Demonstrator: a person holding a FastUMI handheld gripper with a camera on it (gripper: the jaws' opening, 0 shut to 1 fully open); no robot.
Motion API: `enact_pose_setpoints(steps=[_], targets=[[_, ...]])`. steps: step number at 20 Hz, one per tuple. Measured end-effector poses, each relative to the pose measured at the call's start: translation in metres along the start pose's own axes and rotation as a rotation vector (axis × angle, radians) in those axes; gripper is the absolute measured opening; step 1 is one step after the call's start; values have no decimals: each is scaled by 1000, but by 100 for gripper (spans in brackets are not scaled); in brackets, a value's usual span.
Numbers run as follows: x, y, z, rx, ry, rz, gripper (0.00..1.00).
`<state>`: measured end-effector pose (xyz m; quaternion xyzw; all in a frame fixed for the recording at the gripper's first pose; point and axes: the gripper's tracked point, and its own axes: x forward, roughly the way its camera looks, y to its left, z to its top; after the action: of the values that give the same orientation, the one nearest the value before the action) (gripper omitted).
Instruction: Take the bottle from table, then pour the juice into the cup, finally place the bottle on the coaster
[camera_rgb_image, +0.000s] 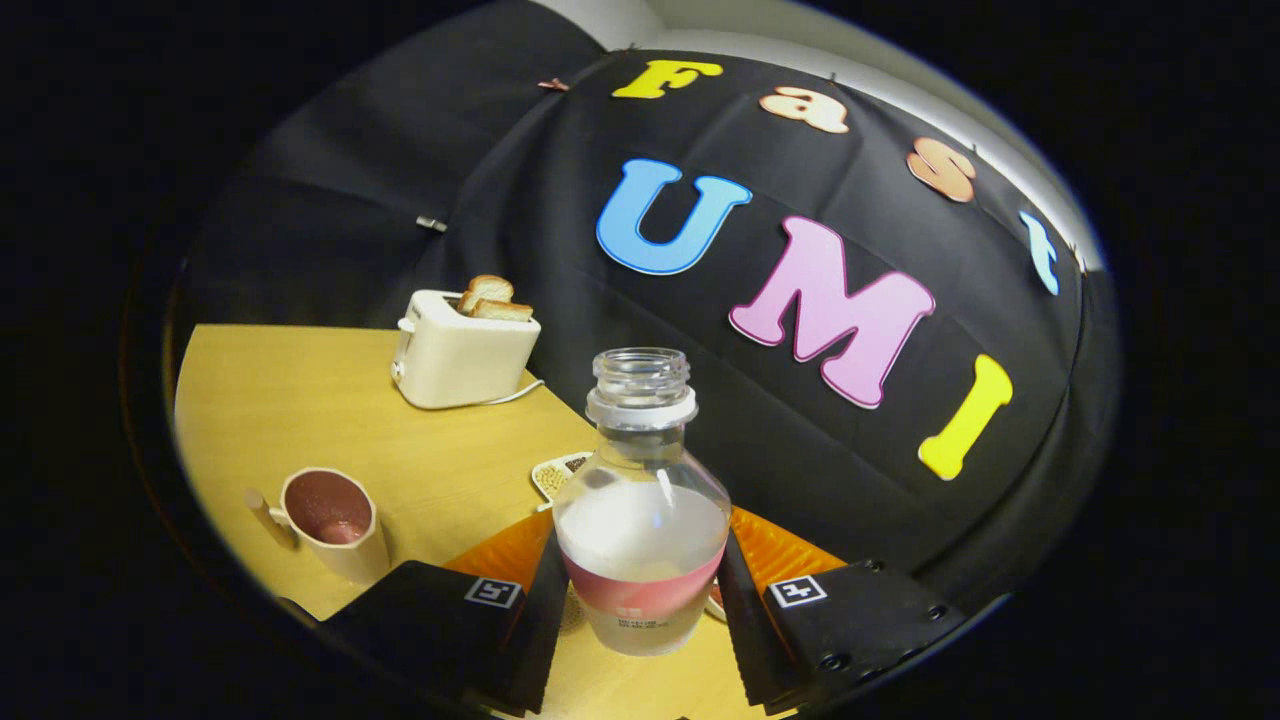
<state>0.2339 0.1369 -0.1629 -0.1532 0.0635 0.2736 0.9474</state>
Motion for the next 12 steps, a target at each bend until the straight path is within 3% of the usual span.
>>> enact_pose_setpoints(steps=[9,12], targets=[[40,15,-59,353,37,41,74],[56,6,-74,401,35,9,74]])
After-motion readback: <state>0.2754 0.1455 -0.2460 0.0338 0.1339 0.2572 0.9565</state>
